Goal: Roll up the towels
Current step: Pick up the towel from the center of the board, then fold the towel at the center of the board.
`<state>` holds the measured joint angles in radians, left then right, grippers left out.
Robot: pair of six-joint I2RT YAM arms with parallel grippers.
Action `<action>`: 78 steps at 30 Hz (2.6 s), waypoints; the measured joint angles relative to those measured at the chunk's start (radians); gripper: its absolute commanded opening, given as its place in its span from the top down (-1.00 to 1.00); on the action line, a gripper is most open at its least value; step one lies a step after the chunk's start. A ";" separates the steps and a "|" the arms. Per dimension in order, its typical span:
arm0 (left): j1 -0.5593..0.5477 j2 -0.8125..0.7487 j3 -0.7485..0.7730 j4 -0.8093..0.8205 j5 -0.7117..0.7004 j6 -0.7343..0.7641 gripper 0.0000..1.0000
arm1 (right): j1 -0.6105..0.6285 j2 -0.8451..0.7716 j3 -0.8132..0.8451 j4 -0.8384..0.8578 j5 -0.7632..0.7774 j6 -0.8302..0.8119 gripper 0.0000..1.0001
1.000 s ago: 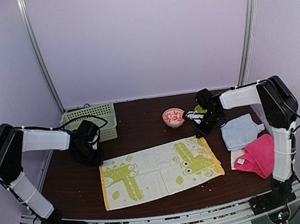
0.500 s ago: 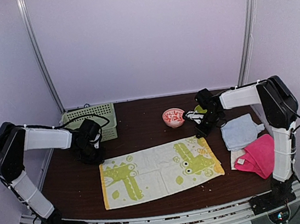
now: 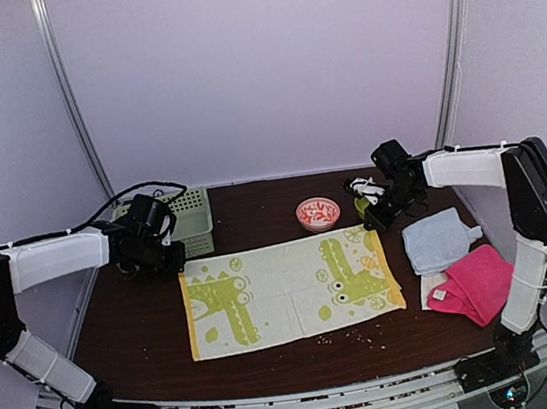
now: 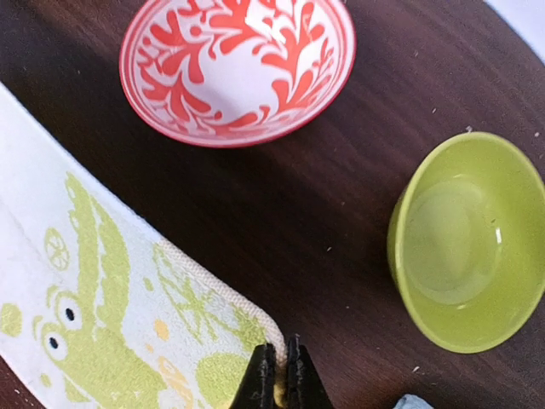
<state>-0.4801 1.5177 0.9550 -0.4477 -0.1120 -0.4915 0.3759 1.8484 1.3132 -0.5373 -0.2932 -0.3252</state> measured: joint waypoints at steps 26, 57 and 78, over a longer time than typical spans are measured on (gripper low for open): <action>-0.006 -0.062 -0.063 0.051 -0.004 0.023 1.00 | -0.067 -0.060 0.016 0.010 -0.135 -0.114 1.00; -0.009 -0.183 -0.219 -0.032 0.290 0.038 1.00 | -0.087 -0.279 -0.326 -0.097 -0.336 -0.393 1.00; -0.047 -0.175 -0.192 -0.116 0.291 0.018 1.00 | -0.087 -0.377 -0.367 -0.182 -0.344 -0.507 1.00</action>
<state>-0.5266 1.3426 0.7631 -0.5636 0.1791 -0.4732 0.2890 1.4712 0.9463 -0.7189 -0.6373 -0.8322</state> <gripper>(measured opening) 0.005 0.023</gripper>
